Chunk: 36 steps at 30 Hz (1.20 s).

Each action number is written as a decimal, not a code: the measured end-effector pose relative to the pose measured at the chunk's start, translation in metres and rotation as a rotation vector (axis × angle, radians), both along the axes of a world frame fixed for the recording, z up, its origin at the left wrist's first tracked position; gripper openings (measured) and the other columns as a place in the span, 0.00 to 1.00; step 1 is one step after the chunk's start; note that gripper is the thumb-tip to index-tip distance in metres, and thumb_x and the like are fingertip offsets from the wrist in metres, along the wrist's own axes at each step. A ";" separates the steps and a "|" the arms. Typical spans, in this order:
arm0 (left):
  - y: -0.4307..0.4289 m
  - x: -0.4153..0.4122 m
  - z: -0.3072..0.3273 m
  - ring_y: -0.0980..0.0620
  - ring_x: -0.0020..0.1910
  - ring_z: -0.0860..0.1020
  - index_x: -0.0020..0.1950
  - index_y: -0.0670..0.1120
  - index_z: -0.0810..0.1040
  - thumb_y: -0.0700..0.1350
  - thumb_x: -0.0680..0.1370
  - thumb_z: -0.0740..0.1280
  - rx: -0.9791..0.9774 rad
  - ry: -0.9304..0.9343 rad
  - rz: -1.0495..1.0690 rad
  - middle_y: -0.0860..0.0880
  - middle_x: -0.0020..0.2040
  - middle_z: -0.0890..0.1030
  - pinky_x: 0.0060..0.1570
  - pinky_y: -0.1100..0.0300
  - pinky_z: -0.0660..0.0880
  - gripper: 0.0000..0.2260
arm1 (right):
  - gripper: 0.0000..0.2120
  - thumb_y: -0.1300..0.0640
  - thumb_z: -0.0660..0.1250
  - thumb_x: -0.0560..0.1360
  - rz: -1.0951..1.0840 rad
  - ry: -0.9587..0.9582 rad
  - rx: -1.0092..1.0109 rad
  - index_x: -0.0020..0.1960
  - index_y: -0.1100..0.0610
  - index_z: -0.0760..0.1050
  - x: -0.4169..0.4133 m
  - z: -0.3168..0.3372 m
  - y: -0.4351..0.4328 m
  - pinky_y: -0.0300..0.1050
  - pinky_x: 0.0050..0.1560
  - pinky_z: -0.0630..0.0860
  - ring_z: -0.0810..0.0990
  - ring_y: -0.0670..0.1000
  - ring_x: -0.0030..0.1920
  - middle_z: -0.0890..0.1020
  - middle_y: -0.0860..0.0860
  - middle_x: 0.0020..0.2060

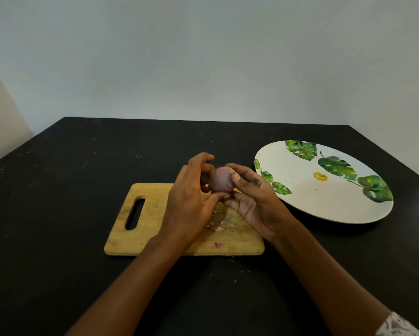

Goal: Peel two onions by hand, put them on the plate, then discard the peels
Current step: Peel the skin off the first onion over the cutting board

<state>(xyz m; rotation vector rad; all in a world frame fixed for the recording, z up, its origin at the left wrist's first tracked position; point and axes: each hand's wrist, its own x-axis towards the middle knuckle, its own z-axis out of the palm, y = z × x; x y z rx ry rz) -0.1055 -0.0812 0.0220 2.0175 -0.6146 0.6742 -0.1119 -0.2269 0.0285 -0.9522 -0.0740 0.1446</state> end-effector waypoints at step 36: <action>0.005 -0.006 0.020 0.65 0.47 0.78 0.66 0.51 0.66 0.46 0.73 0.71 -0.285 0.094 0.048 0.61 0.50 0.78 0.44 0.75 0.73 0.24 | 0.21 0.66 0.68 0.69 -0.040 -0.052 -0.034 0.62 0.58 0.72 0.001 -0.002 -0.003 0.52 0.51 0.82 0.83 0.59 0.55 0.82 0.57 0.53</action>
